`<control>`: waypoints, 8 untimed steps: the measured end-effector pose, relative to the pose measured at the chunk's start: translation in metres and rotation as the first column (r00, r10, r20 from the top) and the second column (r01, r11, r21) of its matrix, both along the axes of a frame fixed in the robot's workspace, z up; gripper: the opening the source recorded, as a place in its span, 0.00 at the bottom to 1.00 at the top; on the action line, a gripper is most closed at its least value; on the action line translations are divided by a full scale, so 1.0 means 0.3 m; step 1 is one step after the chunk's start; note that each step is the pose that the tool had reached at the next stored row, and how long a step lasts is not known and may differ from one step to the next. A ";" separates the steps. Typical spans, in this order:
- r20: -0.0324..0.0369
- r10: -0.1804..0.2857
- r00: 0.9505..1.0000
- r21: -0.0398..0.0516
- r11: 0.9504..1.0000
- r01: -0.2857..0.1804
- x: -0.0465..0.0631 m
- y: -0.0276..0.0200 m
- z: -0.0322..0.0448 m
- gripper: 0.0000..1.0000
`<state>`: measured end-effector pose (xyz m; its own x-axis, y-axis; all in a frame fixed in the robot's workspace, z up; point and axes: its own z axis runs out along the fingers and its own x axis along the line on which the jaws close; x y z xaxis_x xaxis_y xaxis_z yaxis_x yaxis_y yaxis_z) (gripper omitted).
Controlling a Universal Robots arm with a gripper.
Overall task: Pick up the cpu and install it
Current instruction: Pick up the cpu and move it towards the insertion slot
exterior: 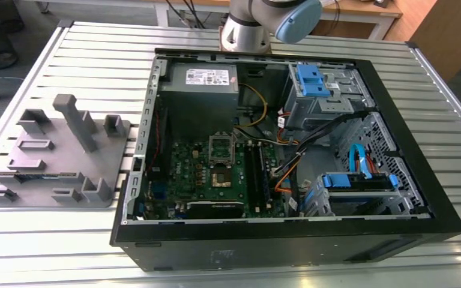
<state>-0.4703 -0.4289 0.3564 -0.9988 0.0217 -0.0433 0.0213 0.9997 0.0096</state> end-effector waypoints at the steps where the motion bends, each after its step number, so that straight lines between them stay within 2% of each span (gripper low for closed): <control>1: 0.000 0.000 1.000 0.000 1.000 0.000 0.000 0.000 0.003 0.47; 8: 0.000 0.000 1.000 0.000 1.000 0.000 0.000 0.000 0.006 0.47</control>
<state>-0.4703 -0.4290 0.3581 -0.9988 0.0217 -0.0432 0.0213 0.9997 0.0096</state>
